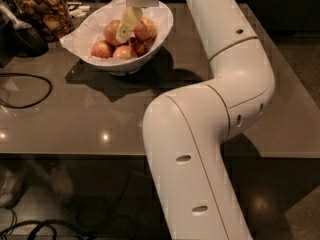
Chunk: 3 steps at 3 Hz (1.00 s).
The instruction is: Pick apple from white bowl
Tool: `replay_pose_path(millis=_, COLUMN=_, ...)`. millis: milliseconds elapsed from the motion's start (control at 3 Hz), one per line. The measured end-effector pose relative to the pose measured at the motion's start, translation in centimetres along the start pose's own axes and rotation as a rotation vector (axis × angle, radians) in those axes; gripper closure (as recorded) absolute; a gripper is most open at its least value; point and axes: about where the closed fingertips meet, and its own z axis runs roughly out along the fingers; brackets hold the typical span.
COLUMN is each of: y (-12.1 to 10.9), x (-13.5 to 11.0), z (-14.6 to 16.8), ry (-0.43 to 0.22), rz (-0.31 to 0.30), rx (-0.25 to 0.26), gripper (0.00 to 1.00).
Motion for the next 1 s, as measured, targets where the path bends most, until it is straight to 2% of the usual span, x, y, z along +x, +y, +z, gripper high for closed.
replay_pose_path(millis=1000, y=0.2, x=-0.5, z=2.3, ry=0.012, rz=-0.002, rx=-0.031, gripper=0.25)
